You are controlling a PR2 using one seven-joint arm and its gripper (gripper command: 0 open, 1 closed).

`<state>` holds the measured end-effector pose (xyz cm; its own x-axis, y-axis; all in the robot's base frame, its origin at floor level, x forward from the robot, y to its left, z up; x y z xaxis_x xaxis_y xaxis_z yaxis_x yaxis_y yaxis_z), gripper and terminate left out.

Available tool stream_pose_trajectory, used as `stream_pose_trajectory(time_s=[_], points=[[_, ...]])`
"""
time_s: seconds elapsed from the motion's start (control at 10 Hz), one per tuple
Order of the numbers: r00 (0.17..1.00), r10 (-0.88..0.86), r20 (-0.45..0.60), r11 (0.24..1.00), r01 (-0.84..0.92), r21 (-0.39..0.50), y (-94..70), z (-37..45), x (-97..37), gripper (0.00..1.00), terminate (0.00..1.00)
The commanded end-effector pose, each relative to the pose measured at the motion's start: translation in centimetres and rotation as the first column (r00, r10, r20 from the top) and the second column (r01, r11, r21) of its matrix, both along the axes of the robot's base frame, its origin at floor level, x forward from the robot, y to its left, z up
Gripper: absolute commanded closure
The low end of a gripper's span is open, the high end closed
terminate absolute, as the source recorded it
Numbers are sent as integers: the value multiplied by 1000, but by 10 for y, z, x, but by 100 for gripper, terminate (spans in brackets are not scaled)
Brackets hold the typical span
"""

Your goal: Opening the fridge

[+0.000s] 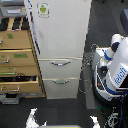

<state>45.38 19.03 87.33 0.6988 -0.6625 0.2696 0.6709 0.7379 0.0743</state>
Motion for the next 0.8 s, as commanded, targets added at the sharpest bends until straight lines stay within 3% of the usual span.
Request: stream_pose_trajectory(time_s=[0.1,0.4,0.8], points=[[996,44,81,999,-43,-8,-7,66,99,0,0],[996,88,8,996,-87,-35,-5,98,147,0,0],[993,108,51,993,-110,35,-2,146,221,0,0]])
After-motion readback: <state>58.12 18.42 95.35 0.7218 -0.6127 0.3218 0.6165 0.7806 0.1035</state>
